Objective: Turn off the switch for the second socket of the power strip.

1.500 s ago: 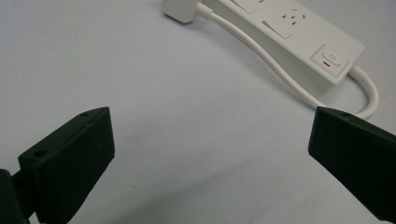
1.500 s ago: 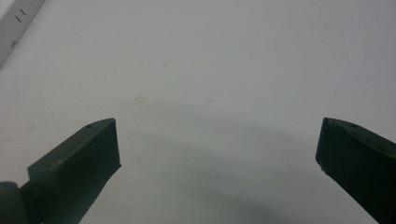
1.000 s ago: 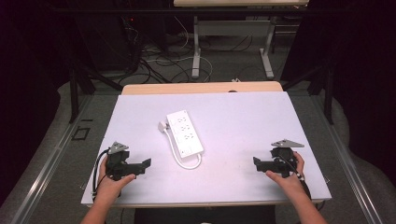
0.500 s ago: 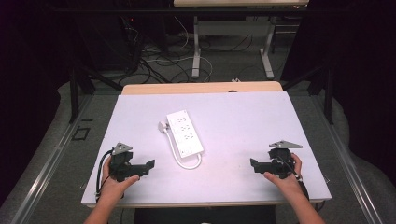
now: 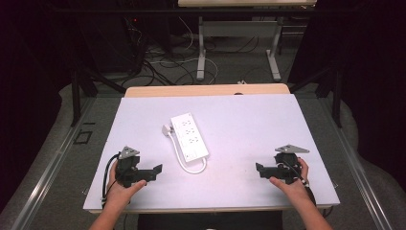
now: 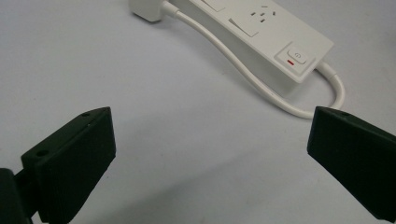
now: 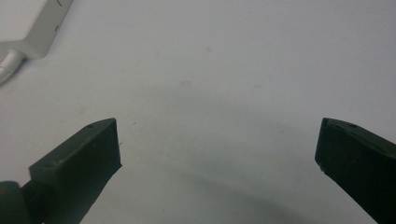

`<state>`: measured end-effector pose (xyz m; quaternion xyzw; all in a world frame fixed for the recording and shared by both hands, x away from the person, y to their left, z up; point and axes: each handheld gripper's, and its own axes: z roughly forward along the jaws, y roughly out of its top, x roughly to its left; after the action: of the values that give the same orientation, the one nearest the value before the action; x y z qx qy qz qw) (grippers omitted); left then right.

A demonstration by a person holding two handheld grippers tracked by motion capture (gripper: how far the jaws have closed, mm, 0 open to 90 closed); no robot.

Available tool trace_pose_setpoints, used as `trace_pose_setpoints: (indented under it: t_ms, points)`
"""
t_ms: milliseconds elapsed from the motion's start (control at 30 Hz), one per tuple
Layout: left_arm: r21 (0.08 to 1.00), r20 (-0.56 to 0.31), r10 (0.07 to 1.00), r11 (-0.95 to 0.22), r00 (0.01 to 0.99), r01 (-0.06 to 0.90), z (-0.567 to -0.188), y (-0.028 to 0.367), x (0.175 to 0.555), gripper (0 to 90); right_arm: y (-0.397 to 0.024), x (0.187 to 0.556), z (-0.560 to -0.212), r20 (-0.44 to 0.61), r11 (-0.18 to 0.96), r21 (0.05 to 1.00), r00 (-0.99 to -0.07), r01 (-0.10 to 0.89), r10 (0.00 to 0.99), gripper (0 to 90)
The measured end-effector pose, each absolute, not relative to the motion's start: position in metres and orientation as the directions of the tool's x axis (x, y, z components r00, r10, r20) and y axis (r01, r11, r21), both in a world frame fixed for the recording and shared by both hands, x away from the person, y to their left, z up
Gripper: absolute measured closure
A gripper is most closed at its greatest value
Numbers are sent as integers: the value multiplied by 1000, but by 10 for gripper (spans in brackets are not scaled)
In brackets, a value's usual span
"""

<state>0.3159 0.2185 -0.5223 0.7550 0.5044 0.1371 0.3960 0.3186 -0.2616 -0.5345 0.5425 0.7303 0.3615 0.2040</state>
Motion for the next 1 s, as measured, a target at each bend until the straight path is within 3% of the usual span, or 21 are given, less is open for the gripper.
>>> trace_pose_setpoints:
  t_ms: [1000]
  points:
    - [711, -190, 855, -220, 483, 668, -511, 199, 330, 10, -263, 319, -536, 109, 127, 753, -312, 645, 944, 0]
